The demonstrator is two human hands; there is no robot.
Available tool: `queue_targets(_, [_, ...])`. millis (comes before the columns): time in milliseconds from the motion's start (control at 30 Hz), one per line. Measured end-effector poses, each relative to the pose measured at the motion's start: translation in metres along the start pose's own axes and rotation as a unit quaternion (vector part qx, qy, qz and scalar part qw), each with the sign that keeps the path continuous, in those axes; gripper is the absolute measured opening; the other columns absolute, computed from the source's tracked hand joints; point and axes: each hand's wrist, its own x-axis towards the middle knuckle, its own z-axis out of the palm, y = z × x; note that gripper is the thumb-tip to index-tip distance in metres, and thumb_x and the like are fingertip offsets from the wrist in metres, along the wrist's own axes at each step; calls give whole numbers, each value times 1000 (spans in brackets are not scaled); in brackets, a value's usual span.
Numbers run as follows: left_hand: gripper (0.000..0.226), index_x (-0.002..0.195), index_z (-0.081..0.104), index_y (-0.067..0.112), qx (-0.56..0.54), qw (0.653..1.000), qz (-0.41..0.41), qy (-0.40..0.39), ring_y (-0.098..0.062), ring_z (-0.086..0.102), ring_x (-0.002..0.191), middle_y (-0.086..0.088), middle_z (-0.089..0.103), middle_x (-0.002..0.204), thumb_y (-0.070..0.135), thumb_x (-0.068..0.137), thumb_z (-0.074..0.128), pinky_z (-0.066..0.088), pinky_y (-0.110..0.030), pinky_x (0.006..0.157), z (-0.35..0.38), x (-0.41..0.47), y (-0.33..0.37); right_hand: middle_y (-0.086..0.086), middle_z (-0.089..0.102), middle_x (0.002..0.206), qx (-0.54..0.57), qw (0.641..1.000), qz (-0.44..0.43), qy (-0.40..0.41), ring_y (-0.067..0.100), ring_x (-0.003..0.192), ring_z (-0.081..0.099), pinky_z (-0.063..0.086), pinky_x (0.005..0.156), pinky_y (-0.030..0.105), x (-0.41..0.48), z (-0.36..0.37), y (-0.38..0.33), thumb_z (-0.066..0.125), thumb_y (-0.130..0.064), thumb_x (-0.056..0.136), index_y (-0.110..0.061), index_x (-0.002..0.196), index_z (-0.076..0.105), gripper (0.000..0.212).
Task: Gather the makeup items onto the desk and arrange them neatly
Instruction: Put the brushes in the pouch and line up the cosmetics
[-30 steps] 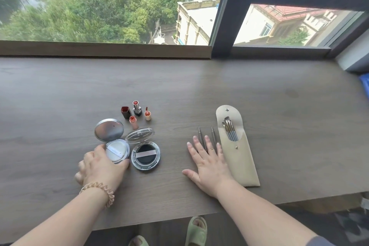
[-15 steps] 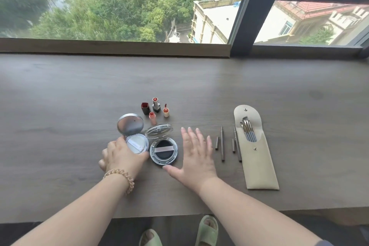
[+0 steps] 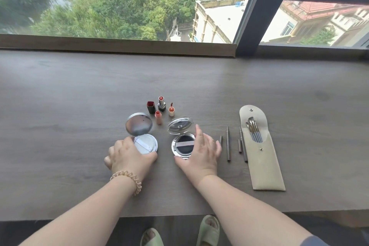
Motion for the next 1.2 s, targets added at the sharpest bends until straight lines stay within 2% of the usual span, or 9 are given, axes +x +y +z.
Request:
queue_targets(100, [68, 119, 53, 28, -13, 999, 38, 11, -24, 43, 114, 0, 53, 113, 56, 59, 66, 30, -39, 92, 4, -13, 11, -6, 45, 140, -28, 999, 33, 6, 13, 138, 22, 2, 113, 42, 6, -9, 24, 70, -55, 63, -25, 148, 14, 106])
queue_targets(300, [63, 116, 53, 31, 21, 994, 105, -6, -20, 43, 110, 5, 52, 106, 61, 61, 61, 30, -36, 88, 19, -28, 45, -9, 47, 139, -68, 997, 32, 5, 13, 140, 16, -1, 112, 43, 11, -23, 51, 67, -61, 63, -26, 148, 9, 109])
queue_targets(633, [59, 119, 48, 31, 31, 994, 92, -45, -19, 37, 116, 6, 48, 114, 58, 68, 57, 27, -35, 92, 39, -38, 64, -6, 41, 145, -83, 997, 8, 3, 13, 141, 17, -2, 112, 40, 8, -34, 70, 69, -66, 59, -25, 149, 7, 116])
queue_targets(700, [61, 121, 47, 31, 36, 993, 94, -54, -20, 36, 117, 5, 47, 116, 59, 67, 58, 27, -36, 93, 39, -39, 66, -3, 48, 139, -82, 997, 1, 14, 17, 138, 25, 3, 111, 41, 8, -33, 73, 68, -70, 56, -23, 148, 14, 117])
queue_targets(800, [65, 119, 47, 34, 31, 993, 93, -67, -20, 36, 117, 6, 46, 117, 66, 63, 58, 28, -36, 94, 35, -39, 64, 7, 59, 113, -36, 992, -22, 122, 27, 113, 45, 21, 99, 43, 6, -32, 70, 55, -72, 57, -16, 134, 36, 97])
queue_targets(867, [68, 118, 46, 36, 10, 993, 92, -73, -19, 34, 119, 7, 45, 117, 71, 61, 56, 27, -36, 96, 31, -40, 59, 10, 58, 101, 17, 978, -43, 203, 27, 100, 44, 27, 90, 42, 8, -37, 58, 50, -63, 64, -15, 120, 42, 75])
queue_targets(933, [68, 128, 43, 33, -32, 994, 76, -67, -19, 32, 124, 7, 45, 123, 65, 69, 52, 24, -36, 99, 25, -39, 53, 8, 56, 94, 47, 967, -80, 237, 25, 94, 42, 27, 85, 40, 17, -45, 38, 47, -54, 69, -14, 109, 49, 57])
queue_targets(1067, [45, 122, 52, 26, -155, 988, 20, -15, -20, 39, 121, 3, 54, 121, 36, 78, 55, 27, -37, 99, 3, -12, 42, -5, 61, 86, 48, 980, -116, 157, 21, 97, 49, 24, 89, 34, 65, -58, -10, 50, -37, 76, -24, 93, 64, 25])
queue_targets(1200, [36, 115, 57, 29, -165, 986, 19, -11, -18, 48, 115, 8, 59, 114, 30, 79, 59, 30, -35, 95, -13, 33, 40, -12, 67, 100, -78, 993, -72, -58, 17, 114, 48, 23, 99, 35, 128, -59, -32, 53, -27, 83, -34, 100, 66, 23])
